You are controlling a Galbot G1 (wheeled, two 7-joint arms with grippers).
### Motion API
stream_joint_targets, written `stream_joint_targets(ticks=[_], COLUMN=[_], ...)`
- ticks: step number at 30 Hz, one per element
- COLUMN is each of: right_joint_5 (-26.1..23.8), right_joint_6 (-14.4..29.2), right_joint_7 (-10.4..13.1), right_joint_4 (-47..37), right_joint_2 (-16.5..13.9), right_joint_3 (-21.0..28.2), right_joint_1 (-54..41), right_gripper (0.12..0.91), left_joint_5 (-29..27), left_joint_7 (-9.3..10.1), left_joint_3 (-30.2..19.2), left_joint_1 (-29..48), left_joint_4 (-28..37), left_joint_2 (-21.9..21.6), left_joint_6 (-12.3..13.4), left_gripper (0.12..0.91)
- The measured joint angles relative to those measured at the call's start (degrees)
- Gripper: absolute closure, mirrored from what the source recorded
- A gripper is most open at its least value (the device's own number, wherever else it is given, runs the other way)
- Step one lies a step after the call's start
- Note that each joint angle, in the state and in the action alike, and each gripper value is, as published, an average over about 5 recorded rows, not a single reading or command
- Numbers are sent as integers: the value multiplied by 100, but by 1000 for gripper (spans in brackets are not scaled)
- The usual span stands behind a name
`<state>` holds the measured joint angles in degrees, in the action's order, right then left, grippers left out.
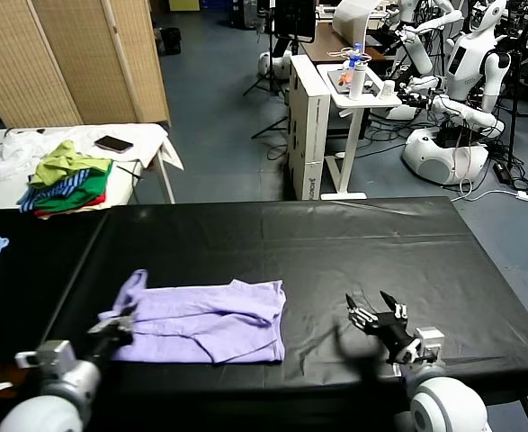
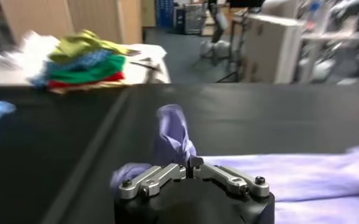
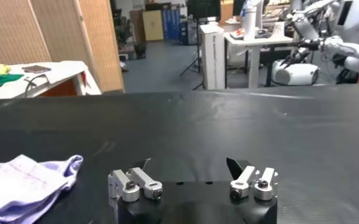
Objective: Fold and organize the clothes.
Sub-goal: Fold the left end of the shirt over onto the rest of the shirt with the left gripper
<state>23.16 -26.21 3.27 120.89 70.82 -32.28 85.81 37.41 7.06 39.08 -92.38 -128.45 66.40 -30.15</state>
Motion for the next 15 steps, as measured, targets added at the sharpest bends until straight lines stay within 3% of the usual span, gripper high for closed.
stream_joint_targets(ticks=[8,15], right_joint_5=[-137,-195], right_joint_6=[29,38], right_joint_7=[-13,-32], right_joint_4=[-9,-37], right_joint_2=[121,176], right_joint_3=[-4,22], right_joint_1=[74,79], right_gripper=[118,118], left_joint_5=[167,141], left_joint_7=[211,208], left_joint_3=[-876,-1536], left_joint_1=[258,408], left_joint_4=[-208,-174], left_joint_2=[114,342], left_joint_6=[-137,-191], left_gripper=[868,868])
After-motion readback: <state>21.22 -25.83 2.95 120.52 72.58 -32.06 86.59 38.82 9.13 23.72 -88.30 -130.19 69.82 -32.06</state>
